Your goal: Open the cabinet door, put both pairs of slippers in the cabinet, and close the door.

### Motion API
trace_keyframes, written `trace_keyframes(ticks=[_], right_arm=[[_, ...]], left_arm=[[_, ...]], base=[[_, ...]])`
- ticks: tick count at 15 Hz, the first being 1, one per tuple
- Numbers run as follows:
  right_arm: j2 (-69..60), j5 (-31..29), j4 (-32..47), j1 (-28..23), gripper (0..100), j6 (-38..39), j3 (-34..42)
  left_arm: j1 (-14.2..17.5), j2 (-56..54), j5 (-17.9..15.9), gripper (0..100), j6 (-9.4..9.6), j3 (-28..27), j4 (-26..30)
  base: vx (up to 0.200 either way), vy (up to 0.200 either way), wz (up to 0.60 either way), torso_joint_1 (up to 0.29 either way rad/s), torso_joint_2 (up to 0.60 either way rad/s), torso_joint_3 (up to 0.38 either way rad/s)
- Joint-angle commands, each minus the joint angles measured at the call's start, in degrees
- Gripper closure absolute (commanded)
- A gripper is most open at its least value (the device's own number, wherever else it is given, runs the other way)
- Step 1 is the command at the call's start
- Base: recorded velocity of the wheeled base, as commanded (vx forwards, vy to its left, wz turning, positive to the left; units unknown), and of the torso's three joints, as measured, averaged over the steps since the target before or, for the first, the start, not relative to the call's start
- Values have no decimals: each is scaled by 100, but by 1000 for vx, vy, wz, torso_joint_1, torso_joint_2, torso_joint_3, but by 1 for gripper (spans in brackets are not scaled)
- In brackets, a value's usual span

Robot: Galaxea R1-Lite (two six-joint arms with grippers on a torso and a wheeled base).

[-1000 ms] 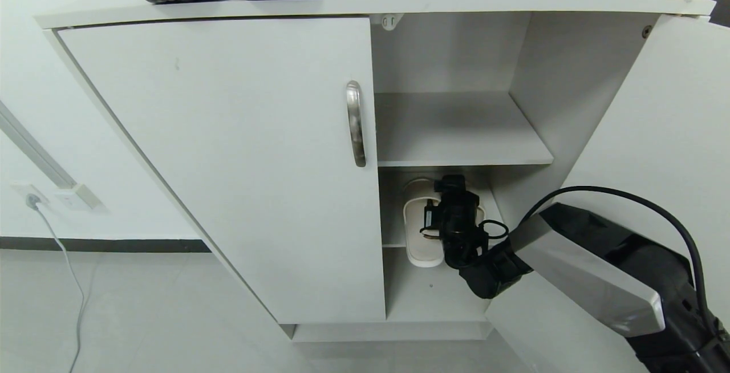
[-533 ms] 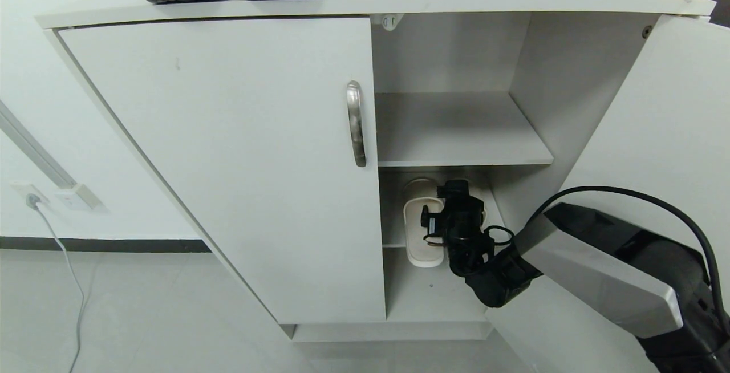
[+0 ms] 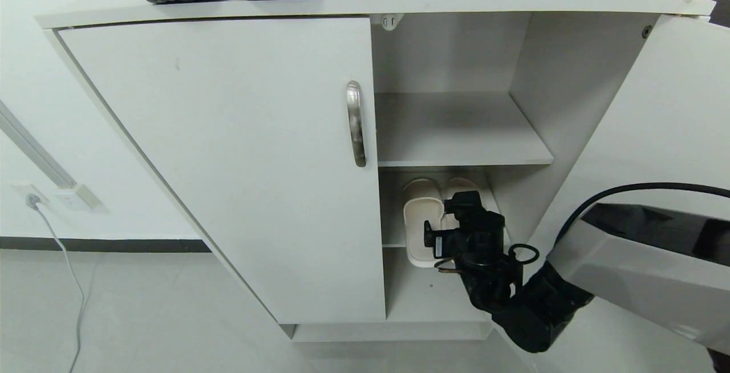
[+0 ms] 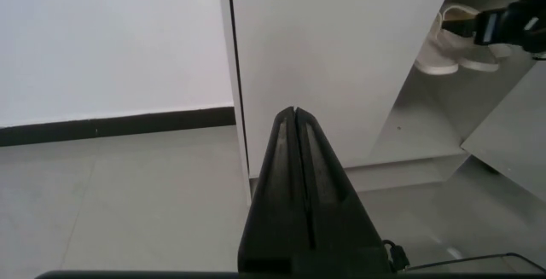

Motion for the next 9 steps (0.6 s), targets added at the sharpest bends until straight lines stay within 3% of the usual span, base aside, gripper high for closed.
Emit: trace_keyframes(ticks=[1, 3, 8, 9], right_arm=[[-1017, 8, -237, 424, 0, -1, 1190], [-1544, 139, -351, 688, 0, 34, 1806], [-1544, 183, -368, 767, 0, 34, 1893], [-1544, 192, -368, 776, 0, 34, 1893]], left_arm=[[0, 7, -2, 100, -1, -2, 0], [9, 7, -2, 100, -10, -2, 0], [0, 7, -2, 100, -10, -2, 0], [0, 7, -2, 100, -10, -2, 0]], base=[[0, 0, 0, 0, 0, 0], [0, 0, 0, 0, 0, 0], [0, 0, 0, 0, 0, 0], [-200, 0, 0, 2, -2, 2]])
